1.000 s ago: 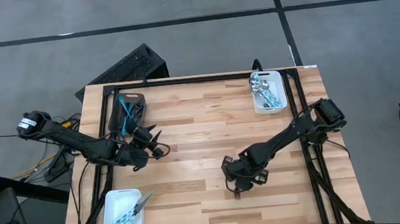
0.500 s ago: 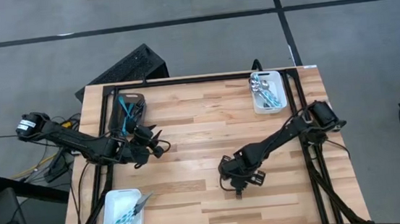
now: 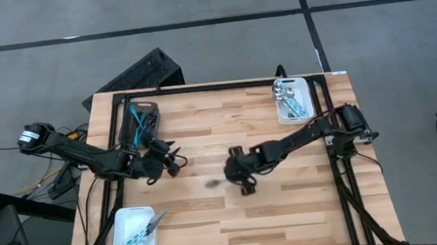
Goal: Sort silverware by color (type)
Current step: Put the blue fork into the black bin
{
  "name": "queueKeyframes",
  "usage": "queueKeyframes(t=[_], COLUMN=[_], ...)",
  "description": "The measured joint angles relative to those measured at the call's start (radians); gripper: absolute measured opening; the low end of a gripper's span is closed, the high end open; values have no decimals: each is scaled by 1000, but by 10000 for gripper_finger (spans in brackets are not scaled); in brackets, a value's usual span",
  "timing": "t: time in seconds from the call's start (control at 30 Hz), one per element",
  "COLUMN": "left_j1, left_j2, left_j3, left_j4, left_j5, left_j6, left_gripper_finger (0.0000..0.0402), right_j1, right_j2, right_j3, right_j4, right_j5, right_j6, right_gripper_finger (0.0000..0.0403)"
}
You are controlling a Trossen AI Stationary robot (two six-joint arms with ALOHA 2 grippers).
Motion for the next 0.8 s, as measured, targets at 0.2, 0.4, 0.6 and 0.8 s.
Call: queueKeyframes(t=[0.2,0.4,0.6,0.8], left_j1=[-1,6,7,9], left_j2=[33,56,78,168], left_j3=[-36,-84,-80,-82], left_j4=[268,327,317,283], left_j5=[214,216,322,593], left_j6=[171,199,219,284], left_gripper_finger=[133,133,133,131], right_j1=[-13,-9,-55,-36], right_j2=[-69,-119,-2,146], right_j3=[-12,-5,-6,34], right_j4=[297,383,506,566], right_j5=[312,443,273,222], right_j6=[163,176,282,313], right_gripper_finger=[15,22,83,134])
